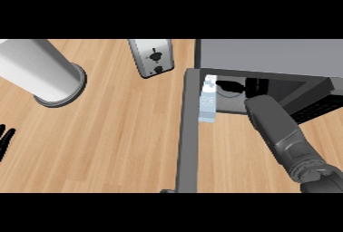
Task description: Pick up the milk, place it into the microwave and close the microwave
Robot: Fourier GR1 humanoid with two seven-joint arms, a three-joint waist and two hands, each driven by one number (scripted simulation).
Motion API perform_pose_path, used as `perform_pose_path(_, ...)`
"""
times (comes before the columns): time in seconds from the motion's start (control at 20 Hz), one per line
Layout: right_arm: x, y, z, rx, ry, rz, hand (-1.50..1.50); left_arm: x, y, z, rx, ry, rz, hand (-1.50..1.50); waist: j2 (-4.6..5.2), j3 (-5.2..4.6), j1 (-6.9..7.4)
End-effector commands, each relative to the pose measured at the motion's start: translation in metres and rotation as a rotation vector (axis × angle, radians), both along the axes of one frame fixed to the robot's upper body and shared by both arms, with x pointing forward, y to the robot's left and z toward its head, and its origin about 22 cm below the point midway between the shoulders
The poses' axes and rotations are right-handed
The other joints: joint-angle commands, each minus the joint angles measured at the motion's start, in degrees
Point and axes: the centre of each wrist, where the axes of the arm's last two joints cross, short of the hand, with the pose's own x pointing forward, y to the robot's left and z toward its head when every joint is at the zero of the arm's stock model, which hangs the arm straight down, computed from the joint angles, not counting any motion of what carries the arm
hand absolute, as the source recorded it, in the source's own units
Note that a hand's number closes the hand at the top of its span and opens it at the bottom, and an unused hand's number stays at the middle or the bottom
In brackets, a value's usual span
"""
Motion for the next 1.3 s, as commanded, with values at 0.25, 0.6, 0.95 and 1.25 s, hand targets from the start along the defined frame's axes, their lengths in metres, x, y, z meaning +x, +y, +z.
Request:
perform_pose_path(0.25,-0.024,0.009,-0.035,0.177,-0.015,0.169,-1.5,-0.028,-0.01,-0.009,-0.003,0.012,0.022,-1.5,-0.99,-0.05,-1.97)
perform_pose_path(0.6,-0.036,0.009,-0.049,0.314,-0.02,0.224,-1.5,-0.038,-0.016,-0.008,0.02,0.05,-0.015,-1.5,-1.63,-0.14,-3.55)
perform_pose_path(0.95,-0.079,0.031,-0.094,0.496,0.011,0.37,-1.5,-0.025,-0.038,-0.013,-0.043,0.056,-0.188,-1.5,-2.19,-0.2,-5.17)
perform_pose_path(1.25,-0.107,0.027,-0.112,0.602,0.02,0.462,-1.5,-0.022,-0.067,-0.009,-0.043,0.063,-0.273,-1.5,-2.64,-0.23,-5.2)
